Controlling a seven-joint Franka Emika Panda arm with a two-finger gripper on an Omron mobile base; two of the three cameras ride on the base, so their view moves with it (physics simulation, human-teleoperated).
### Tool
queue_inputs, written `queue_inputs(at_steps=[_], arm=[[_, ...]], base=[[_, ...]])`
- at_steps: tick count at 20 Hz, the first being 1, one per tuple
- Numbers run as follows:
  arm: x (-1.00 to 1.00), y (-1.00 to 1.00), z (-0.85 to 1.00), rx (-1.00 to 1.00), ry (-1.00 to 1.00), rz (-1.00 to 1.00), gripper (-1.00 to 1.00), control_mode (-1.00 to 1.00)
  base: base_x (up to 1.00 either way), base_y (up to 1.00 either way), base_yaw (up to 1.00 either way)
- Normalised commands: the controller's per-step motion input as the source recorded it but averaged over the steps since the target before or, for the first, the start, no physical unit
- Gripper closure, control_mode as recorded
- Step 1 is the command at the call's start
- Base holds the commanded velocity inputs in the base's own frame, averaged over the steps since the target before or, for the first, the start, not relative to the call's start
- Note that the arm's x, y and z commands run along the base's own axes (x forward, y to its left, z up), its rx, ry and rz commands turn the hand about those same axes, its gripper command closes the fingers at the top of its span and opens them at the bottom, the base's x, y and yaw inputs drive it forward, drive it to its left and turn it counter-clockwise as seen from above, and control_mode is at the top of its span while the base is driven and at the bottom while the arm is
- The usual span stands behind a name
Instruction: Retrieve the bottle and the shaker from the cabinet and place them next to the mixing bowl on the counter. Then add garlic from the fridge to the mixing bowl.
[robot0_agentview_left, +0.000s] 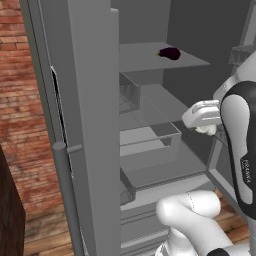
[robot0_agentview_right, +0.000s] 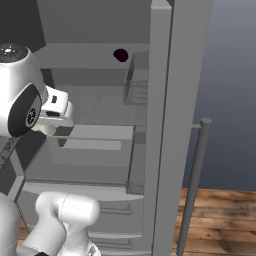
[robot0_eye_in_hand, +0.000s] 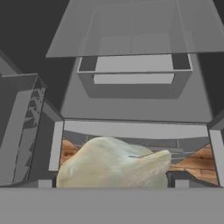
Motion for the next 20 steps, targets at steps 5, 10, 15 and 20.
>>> queue_inputs(at_steps=[5, 10, 15, 20], arm=[[-0.01, 0.00, 0.00, 0.00, 0.00, 0.00, 1.00, 1.00], [0.00, 0.00, 0.00, 0.00, 0.00, 0.00, 1.00, 1.00], [0.00, 0.00, 0.00, 0.00, 0.00, 0.00, 1.00, 1.00], [0.00, 0.00, 0.00, 0.00, 0.00, 0.00, 1.00, 1.00]], base=[[-0.45, 0.00, 0.00], [-1.00, 0.00, 0.00], [-1.00, -0.02, -0.03], [-1.00, -0.18, -0.42]])
